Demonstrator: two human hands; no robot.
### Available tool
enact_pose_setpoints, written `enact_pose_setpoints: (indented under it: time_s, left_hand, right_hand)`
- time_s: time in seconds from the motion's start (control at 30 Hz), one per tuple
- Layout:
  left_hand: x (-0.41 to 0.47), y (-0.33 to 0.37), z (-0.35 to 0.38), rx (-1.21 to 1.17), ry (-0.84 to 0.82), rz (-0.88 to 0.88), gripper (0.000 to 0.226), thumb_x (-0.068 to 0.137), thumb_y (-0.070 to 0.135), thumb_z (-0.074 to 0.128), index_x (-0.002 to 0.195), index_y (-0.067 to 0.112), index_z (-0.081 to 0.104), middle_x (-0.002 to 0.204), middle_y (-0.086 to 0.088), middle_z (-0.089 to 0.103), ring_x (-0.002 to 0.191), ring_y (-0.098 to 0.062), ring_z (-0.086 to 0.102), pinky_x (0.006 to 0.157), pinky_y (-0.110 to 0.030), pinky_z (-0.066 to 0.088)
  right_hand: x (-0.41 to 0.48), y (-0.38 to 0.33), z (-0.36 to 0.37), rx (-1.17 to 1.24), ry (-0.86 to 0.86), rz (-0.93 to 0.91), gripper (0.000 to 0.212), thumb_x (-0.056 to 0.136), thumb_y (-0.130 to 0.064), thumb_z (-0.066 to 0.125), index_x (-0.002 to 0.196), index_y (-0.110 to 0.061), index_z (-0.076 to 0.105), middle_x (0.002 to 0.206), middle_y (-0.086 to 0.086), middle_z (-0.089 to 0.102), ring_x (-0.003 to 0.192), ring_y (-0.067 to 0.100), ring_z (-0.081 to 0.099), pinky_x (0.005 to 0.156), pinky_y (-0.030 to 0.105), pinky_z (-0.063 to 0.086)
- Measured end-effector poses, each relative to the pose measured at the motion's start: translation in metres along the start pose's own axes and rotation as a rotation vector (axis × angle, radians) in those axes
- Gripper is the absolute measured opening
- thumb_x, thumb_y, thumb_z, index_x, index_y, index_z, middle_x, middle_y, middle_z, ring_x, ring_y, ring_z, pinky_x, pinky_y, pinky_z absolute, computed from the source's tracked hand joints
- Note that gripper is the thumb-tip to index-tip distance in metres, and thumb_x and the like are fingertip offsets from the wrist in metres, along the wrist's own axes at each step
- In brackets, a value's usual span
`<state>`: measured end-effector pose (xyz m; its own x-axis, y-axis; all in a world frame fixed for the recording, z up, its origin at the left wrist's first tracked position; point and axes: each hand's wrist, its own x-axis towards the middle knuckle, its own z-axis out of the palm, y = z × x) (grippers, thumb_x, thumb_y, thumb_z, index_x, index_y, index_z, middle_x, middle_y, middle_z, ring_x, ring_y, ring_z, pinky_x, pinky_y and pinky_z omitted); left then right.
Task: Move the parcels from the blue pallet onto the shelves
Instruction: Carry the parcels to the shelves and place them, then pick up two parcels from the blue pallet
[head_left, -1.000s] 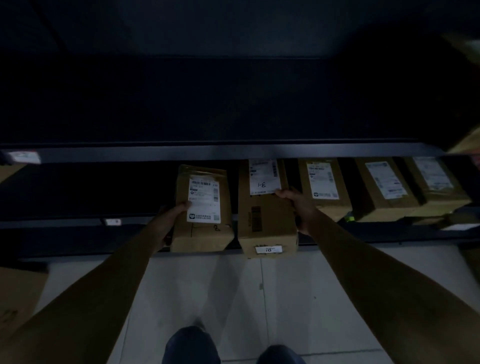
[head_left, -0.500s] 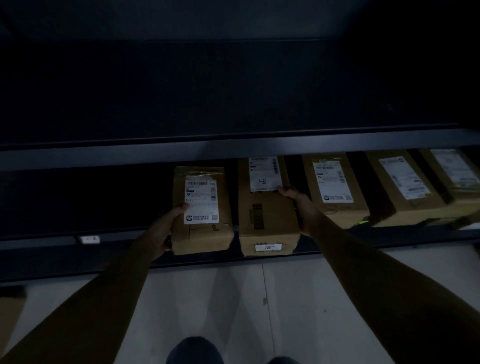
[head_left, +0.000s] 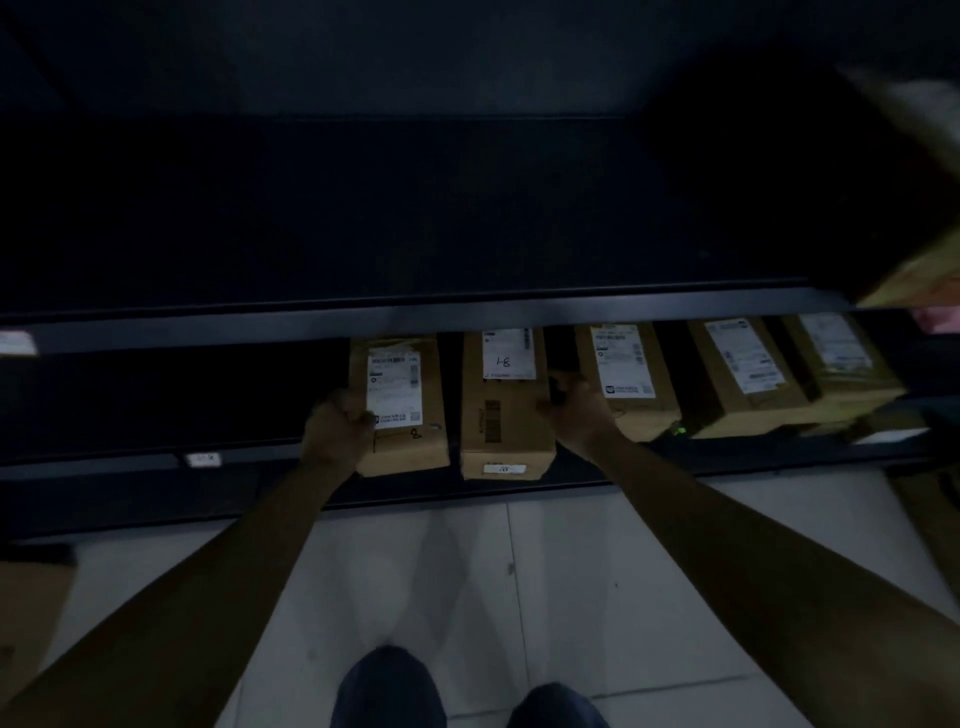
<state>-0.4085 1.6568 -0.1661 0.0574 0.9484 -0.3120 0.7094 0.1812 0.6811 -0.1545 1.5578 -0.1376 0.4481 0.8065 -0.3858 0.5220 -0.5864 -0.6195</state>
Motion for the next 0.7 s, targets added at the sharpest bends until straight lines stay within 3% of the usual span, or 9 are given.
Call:
enact_pose_setpoints:
  time_s: [0.1, 0.23, 0.37, 0.5, 0.7]
  left_hand:
    - [-0.050, 0.033, -0.018, -0.020, -0.146, 0.103, 0.025, 0.091, 0.000, 0.055, 0.115, -0.004, 0.059, 0.124, -0.020, 0.057, 0.117, -0.034, 0.052, 0.096, -0.033, 0.044]
    - [-0.110, 0.100, -0.048, 0.030, -0.284, 0.313, 0.023, 0.092, 0.003, 0.055, 0.113, 0.003, 0.063, 0.119, -0.014, 0.060, 0.108, -0.021, 0.054, 0.086, -0.020, 0.039]
    - [-0.160, 0.185, -0.085, 0.041, -0.304, 0.516, 0.022, 0.094, 0.005, 0.052, 0.112, 0.005, 0.064, 0.109, -0.006, 0.062, 0.103, -0.021, 0.058, 0.082, -0.023, 0.042]
    - [-0.195, 0.269, -0.117, 0.163, -0.235, 0.817, 0.026, 0.094, 0.012, 0.052, 0.118, 0.009, 0.062, 0.113, -0.005, 0.060, 0.107, -0.019, 0.055, 0.089, -0.028, 0.043]
    - [-0.235, 0.371, -0.138, 0.333, -0.143, 1.232, 0.031, 0.093, 0.022, 0.052, 0.123, 0.013, 0.059, 0.118, -0.008, 0.059, 0.110, -0.026, 0.051, 0.093, -0.031, 0.038]
  right_hand:
    - [-0.044, -0.029, -0.033, -0.126, -0.178, -0.073, 0.049, 0.094, -0.021, 0.055, 0.140, -0.009, 0.046, 0.132, 0.013, 0.058, 0.117, 0.026, 0.056, 0.096, 0.034, 0.047]
    - [-0.093, -0.078, -0.088, -0.252, -0.240, -0.180, 0.053, 0.095, -0.023, 0.052, 0.145, -0.013, 0.039, 0.143, 0.011, 0.047, 0.127, 0.024, 0.047, 0.103, 0.029, 0.039]
    - [-0.144, -0.113, -0.158, -0.481, -0.210, -0.280, 0.051, 0.097, -0.028, 0.051, 0.144, -0.016, 0.040, 0.141, 0.007, 0.048, 0.123, 0.021, 0.048, 0.098, 0.028, 0.041]
    - [-0.192, -0.144, -0.234, -0.732, 0.032, -0.248, 0.040, 0.094, -0.032, 0.053, 0.132, -0.020, 0.050, 0.123, 0.006, 0.058, 0.101, 0.023, 0.059, 0.076, 0.031, 0.051]
    - [-0.262, -0.165, -0.311, -0.839, 0.477, -0.210, 0.035, 0.091, -0.032, 0.053, 0.120, -0.012, 0.055, 0.112, 0.014, 0.063, 0.105, 0.035, 0.058, 0.070, 0.034, 0.034]
